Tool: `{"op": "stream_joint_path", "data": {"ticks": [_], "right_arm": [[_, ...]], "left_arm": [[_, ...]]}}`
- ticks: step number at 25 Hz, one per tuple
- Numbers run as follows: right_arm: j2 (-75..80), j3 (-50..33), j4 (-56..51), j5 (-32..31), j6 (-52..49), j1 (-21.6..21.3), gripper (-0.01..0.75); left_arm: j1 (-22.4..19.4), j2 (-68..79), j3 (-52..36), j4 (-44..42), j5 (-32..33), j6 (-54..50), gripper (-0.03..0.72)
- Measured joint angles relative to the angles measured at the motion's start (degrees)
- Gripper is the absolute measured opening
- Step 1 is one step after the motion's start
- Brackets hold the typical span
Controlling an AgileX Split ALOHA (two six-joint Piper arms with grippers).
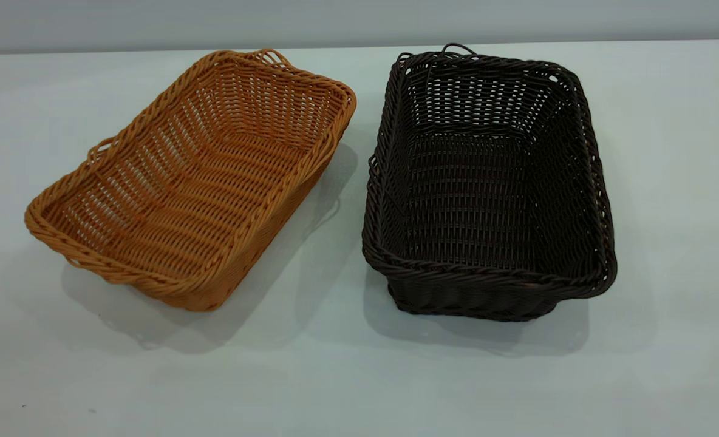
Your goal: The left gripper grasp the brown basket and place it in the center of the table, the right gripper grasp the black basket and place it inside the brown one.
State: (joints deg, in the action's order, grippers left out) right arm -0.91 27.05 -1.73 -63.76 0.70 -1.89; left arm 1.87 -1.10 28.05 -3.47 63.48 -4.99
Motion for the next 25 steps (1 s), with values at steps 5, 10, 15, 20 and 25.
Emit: {"op": "stream_joint_path", "data": {"ticks": [5, 10, 15, 20, 25], "right_arm": [[0.0, 0.0, 0.0, 0.0, 0.0, 0.0, 0.239], [0.0, 0.0, 0.0, 0.0, -0.1, 0.0, 0.239], [0.0, 0.0, -0.7, 0.0, -0.2, 0.0, 0.239], [0.0, 0.0, -3.0, 0.0, -0.2, 0.0, 0.239], [0.0, 0.0, -5.3, 0.1, -0.2, 0.0, 0.239]], "left_arm": [[0.0, 0.0, 0.0, 0.0, 0.0, -0.1, 0.492], [0.0, 0.0, 0.0, 0.0, 0.0, -0.1, 0.492], [0.0, 0.0, 0.0, 0.0, 0.0, -0.1, 0.492], [0.0, 0.0, 0.0, 0.1, 0.0, -0.1, 0.492], [0.0, 0.0, 0.0, 0.4, 0.0, -0.2, 0.492]]}}
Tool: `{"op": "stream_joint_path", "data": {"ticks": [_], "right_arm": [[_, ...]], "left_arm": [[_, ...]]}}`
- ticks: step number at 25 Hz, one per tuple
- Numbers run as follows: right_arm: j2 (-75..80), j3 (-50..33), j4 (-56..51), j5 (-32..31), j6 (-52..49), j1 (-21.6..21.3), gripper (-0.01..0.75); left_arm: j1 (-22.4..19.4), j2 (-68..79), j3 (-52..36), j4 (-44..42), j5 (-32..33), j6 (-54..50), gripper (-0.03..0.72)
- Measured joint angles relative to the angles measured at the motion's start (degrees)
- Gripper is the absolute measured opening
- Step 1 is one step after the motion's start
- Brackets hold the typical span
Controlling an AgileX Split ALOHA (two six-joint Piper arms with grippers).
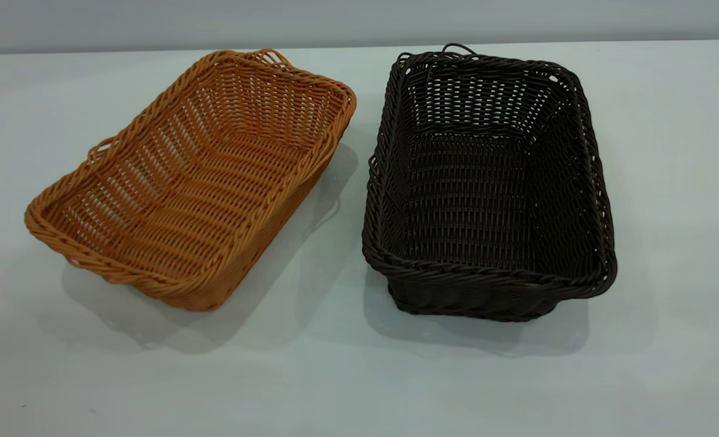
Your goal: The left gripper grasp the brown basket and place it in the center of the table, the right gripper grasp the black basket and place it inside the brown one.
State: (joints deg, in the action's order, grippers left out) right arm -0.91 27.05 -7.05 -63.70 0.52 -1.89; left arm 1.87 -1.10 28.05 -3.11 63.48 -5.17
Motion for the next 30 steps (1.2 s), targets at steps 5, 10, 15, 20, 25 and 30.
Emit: {"op": "stream_joint_path", "data": {"ticks": [5, 10, 15, 20, 25, 30], "right_arm": [[0.0, 0.0, -0.1, 0.0, 0.0, 0.0, 0.239], [1.9, 0.1, -0.9, 0.6, 0.7, 0.0, 0.29], [12.7, 1.1, -4.0, 5.2, 6.2, 0.0, 0.472], [29.4, 1.1, -18.0, 9.2, 17.7, 0.0, 0.594], [46.2, 1.1, -37.9, 12.5, 34.5, 0.5, 0.601], [61.9, 1.2, -45.4, 18.7, 38.9, 9.4, 0.593]], "left_arm": [[0.0, 0.0, 0.0, -0.1, 0.0, 0.0, 0.492], [0.0, 1.2, 0.1, -0.2, -0.1, 0.0, 0.492], [0.0, 13.5, 3.1, -0.2, -5.5, 0.4, 0.492], [0.0, 31.1, 5.7, -0.2, -14.9, 3.1, 0.498], [0.0, 47.6, 6.6, 1.4, -26.7, 3.8, 0.533], [0.0, 59.9, 10.0, 6.2, -32.2, 8.5, 0.542]]}}
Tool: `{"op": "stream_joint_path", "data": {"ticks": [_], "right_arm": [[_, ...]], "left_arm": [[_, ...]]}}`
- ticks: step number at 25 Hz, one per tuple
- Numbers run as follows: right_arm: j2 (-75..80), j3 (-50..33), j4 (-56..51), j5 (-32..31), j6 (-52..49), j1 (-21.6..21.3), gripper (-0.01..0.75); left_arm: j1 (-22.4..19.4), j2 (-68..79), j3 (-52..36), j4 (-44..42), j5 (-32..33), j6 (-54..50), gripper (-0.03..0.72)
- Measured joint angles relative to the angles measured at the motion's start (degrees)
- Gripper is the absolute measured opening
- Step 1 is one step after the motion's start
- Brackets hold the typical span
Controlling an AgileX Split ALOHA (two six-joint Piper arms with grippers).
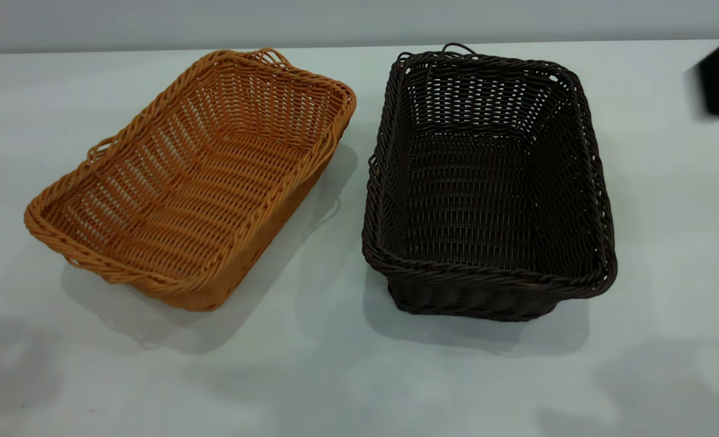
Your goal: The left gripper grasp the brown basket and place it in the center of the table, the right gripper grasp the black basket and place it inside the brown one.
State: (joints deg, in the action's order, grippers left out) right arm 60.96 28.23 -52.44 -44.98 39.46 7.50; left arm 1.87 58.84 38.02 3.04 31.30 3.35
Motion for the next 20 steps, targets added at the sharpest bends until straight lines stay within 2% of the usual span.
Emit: {"op": "stream_joint_path", "data": {"ticks": [5, 9, 13, 18, 20], "right_arm": [[15.3, 0.4, -3.0, 11.4, -9.1, 14.6, 0.594], [27.6, 2.7, -7.6, 13.5, -14.4, 22.2, 0.594], [37.7, 7.2, -17.4, 13.5, -15.2, 24.6, 0.594], [47.1, 8.8, -42.4, 13.1, -12.9, 24.6, 0.594], [49.6, 9.8, -46.8, 12.4, -13.2, 24.6, 0.594]], "left_arm": [[0.0, 7.8, 4.4, 4.3, -1.3, 3.0, 0.543], [0.0, 10.4, 6.1, 5.0, -1.4, 3.3, 0.543], [0.0, 10.7, 6.1, 5.0, -1.5, 3.3, 0.543], [0.0, 10.8, 6.1, 5.0, -1.3, 3.4, 0.543], [0.0, 10.8, 6.1, 5.0, -0.9, 3.5, 0.543]]}}
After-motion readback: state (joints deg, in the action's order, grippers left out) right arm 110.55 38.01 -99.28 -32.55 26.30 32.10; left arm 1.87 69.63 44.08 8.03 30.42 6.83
